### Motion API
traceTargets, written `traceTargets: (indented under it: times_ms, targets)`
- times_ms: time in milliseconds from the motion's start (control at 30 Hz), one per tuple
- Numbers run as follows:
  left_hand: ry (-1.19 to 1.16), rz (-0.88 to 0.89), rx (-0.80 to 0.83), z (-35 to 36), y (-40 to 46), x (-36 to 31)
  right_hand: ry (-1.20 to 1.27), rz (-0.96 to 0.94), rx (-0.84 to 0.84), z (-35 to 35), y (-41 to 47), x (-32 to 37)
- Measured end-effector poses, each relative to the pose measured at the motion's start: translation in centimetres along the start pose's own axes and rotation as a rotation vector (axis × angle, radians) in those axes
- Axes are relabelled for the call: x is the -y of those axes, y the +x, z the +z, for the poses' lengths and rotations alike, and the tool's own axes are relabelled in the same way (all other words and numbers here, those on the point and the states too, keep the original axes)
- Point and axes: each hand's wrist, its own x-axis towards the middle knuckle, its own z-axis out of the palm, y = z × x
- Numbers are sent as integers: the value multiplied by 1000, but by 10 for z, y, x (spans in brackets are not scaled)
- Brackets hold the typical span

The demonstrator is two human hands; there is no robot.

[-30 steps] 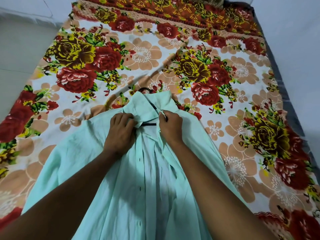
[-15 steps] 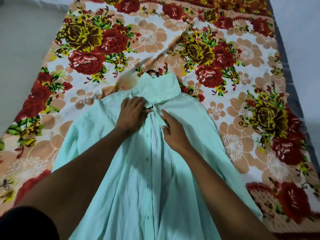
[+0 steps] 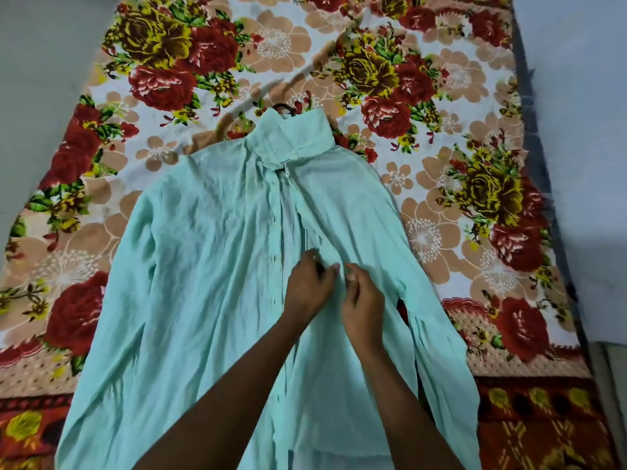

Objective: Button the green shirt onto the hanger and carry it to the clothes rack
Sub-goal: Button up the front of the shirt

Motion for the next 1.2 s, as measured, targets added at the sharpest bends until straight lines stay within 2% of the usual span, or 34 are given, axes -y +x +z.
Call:
traceTargets:
  times_ms: [33,100,233,433,533,667,767,833,900,1000,1067,1133,1200]
  targets:
    - [-68,-77,18,4,6,-4,-52,13,-28,-3,1,-7]
    - [-99,-184,38,9,15,-6,-145,36,42,-10,-1,-20]
    - [-134,-180,-10,10,8,-7,-236,-62,215,-18,0,-33]
    - [-177,-145,-96,-9,-57,18,-358,-30,370,-21,6,-28]
    - [-35,-157,26,-26,-78,29,-434,-92,435,-26,8,-23]
    - [176,-66,152,-41,-104,33,-527,-115,579,-33,5,-15]
    - [41,-111,233,-48,-114,21,-531,-85,758,-44,-4,-19]
    - [-98,-165,209,-49,-117,21,-487,-113,719,-55,-22,-27]
    - [-169,-261,210,-52,-122,27,-396,-132,518,-67,-53,-29]
    - [72,-258,330,-51,-139,44,-264,-198,281,-77,-112,-27]
    - [133,-217,312,-48,-150,48,-179,-195,300,-75,-149,-25]
    - [135,-163,270,-46,-158,50,-151,-108,390,-67,-182,-25]
    - [170,-76,295,-45,-165,49,-203,-3,433,-54,-205,-28]
